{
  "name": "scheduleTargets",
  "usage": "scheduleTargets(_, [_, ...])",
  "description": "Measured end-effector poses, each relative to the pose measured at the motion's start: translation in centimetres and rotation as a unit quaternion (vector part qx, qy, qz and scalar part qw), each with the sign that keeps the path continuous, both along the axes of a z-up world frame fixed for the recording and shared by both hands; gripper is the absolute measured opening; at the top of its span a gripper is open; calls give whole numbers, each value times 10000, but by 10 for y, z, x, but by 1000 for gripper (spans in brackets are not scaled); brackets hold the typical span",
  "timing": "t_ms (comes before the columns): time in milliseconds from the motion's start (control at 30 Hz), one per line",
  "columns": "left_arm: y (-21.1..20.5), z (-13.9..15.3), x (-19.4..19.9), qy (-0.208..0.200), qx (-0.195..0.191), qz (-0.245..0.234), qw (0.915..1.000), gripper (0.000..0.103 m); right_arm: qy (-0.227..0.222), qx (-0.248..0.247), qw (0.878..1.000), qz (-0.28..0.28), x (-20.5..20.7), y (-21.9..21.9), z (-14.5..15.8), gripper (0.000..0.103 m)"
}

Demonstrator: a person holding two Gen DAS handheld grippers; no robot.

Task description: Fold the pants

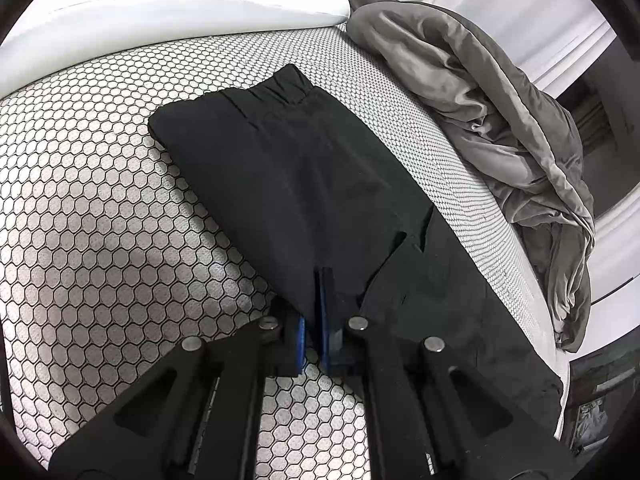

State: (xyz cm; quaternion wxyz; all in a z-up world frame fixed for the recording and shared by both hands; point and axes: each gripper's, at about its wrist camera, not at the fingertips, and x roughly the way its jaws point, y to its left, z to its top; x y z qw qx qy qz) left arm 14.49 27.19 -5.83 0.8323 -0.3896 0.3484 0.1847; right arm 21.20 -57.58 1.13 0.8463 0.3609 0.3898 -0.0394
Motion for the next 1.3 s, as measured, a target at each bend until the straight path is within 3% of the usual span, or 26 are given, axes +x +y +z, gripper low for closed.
scheduleTargets(33, [0, -1, 1, 14, 4, 4, 10000, 3, -96, 186, 9998, -30, -1, -3, -1, 67])
scheduleTargets(100, [-1, -2, 4, 57, 62, -1, 10000, 3, -204, 353, 9991, -100, -1, -9, -4, 53])
scheduleTargets(167, [-5, -1, 6, 81, 190, -14, 9998, 3, -173, 439, 9988, -160, 1, -13, -12, 28])
scheduleTargets(267, [-7, 5, 1, -9, 260, -11, 9997, 3, -220, 517, 9983, -164, 6, -12, -13, 20])
scheduleTargets(400, [-8, 15, -21, -171, 249, 11, 9995, 2, -392, 216, 9989, -138, -8, -3, 2, 15])
scheduleTargets(667, [-13, 18, -106, -260, 178, -11, 9995, 2, -246, 301, 9992, 59, -68, -8, 3, 14])
scheduleTargets(867, [-11, 3, -124, 181, 276, -159, 9993, 7, -166, 286, 9988, 370, -102, -15, -10, 24])
scheduleTargets(900, [-13, 7, -125, 217, 417, -146, 9988, 7, -168, 341, 9985, 406, -103, -16, -10, 26])
scheduleTargets(967, [-23, 20, -131, 285, 853, -106, 9959, 11, -268, 265, 9986, 369, -111, -16, -2, 46])
scheduleTargets(1067, [-43, 44, -145, 392, 1609, -57, 9862, 17, -366, -84, 9991, 186, -129, -14, 13, 54])
scheduleTargets(1133, [-57, 61, -158, 218, 1943, -91, 9807, 30, -433, -326, 9984, 140, -141, -10, 23, 54])
scheduleTargets(1200, [-71, 77, -163, -185, 1956, -392, 9797, 52, -591, -588, 9958, 372, -148, 1, 37, 54])
scheduleTargets(1233, [-81, 83, -162, -378, 1900, -696, 9786, 66, -670, -719, 9938, 524, -150, 10, 43, 58])
scheduleTargets(1267, [-93, 87, -157, -489, 1892, -994, 9757, 75, -770, -878, 9905, 728, -151, 23, 51, 68])
scheduleTargets(1300, [-103, 90, -151, -548, 1916, -1218, 9723, 79, -876, -1049, 9857, 991, -150, 40, 59, 74])
